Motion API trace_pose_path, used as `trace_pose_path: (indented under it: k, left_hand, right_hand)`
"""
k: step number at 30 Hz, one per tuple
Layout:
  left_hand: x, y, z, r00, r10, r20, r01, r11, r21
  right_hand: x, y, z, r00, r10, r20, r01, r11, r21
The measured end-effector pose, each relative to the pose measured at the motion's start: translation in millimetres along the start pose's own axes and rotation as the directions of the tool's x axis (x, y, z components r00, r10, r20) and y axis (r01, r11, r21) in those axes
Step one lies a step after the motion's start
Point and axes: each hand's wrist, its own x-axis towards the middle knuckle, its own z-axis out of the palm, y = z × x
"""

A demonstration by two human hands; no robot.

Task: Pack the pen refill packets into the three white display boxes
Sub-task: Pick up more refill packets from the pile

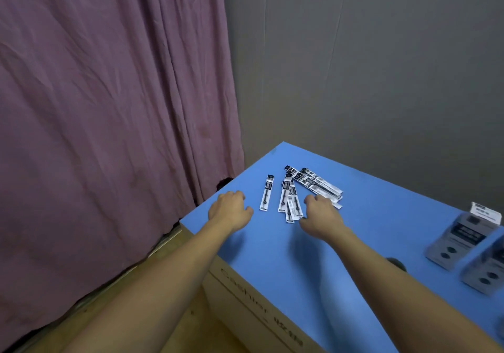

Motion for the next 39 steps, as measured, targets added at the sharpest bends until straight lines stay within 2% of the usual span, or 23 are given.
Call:
trace_pose_path:
  k: [6,11,17,24,28,35,39]
  left_hand:
    - [33.5,11.8,15.0,1.000,-0.005,0.027,0.007,0.999,-0.054]
    - [76.2,26.0,33.8,0.998,0.006,-0.062,-0.009,0.999,-0.041]
    - [126.8,43.2,84.0,0.990,-0.111,-0.085,0.105,0.992,-0.065]
    - [173.7,58.8,129.5,0.962,-0.142,-0.235,0.131,0.989,-0.062]
    - [176.2,63.1,138.5,0.957,-0.133,-0.256,0.123,0.991,-0.055]
    - [183.9,61.5,139.6,0.969,-0.112,-0.219,0.067,0.977,-0.204]
    - [188.0,51.5,136.4,0.971,-0.166,-0.174,0.098,0.934,-0.343]
  right_hand:
    - [29.2,-1.5,7.4,0.999,-0.003,-0.037,0.004,1.000,0.015]
    - [64.3,3.7,26.3,0.993,-0.043,-0.106,0.045,0.999,0.016]
    - [111.4,21.8,56.3,0.972,-0.064,-0.226,0.065,0.998,-0.002]
    - [160.6,42.1,81.4,0.926,-0.022,-0.378,0.045,0.998,0.054]
    - [166.4,41.9,85.9,0.907,0.022,-0.420,0.029,0.993,0.114]
    - [171.2,36.6,76.7,0.904,0.005,-0.427,0.053,0.991,0.126]
    - [172.6,42.5,74.2,0.891,0.028,-0.452,0.054,0.984,0.168]
